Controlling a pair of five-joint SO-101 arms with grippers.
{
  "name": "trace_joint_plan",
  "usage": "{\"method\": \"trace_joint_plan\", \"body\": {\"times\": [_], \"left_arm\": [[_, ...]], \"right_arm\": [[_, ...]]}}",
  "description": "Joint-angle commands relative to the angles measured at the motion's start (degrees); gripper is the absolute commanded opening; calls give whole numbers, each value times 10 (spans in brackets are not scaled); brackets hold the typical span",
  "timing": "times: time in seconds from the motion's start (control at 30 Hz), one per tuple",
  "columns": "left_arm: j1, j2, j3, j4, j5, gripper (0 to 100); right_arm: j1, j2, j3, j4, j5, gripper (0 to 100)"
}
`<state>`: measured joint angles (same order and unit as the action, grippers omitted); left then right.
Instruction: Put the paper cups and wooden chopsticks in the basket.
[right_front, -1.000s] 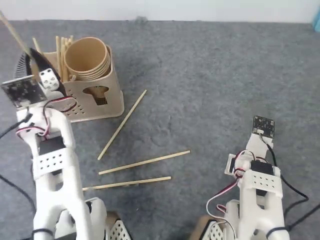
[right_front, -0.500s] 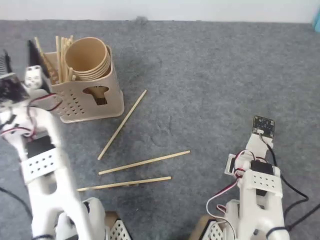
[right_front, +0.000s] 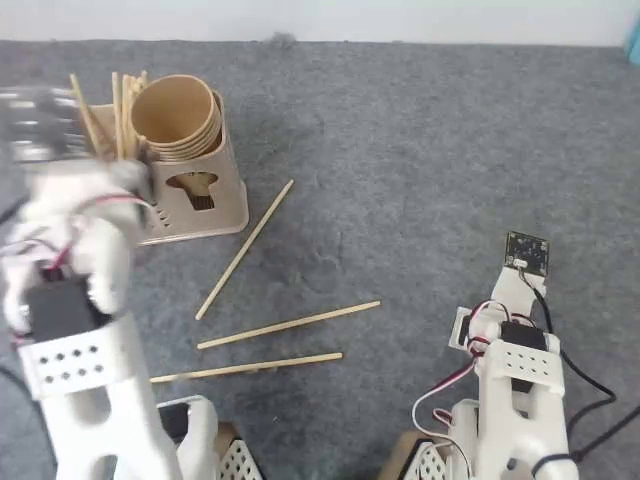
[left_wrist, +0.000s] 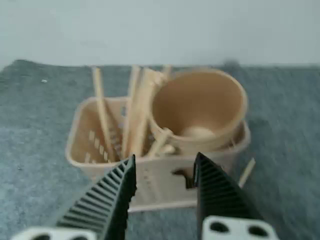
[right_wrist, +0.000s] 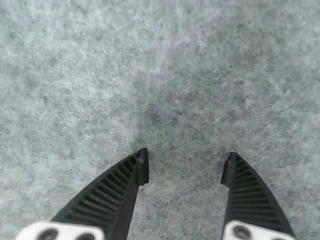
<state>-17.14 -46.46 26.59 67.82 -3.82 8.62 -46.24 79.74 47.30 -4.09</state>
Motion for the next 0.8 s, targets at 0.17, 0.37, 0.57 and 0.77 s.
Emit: {"method": "trace_joint_plan", "body": {"times": [0.17,0.37,0.57,0.77], "left_arm": [[177,-16,110,93,-142,174],[218,-8,238,-47,-153,174],[216,94,269,-141,-157,174],[195,299,175,-182,-157,174]], "right_arm": [[1,-13,-3,-9,4,251],[1,-13,-2,-8,4,251],[1,-13,-2,-7,4,251],[1,-13,-2,-7,4,251]]}}
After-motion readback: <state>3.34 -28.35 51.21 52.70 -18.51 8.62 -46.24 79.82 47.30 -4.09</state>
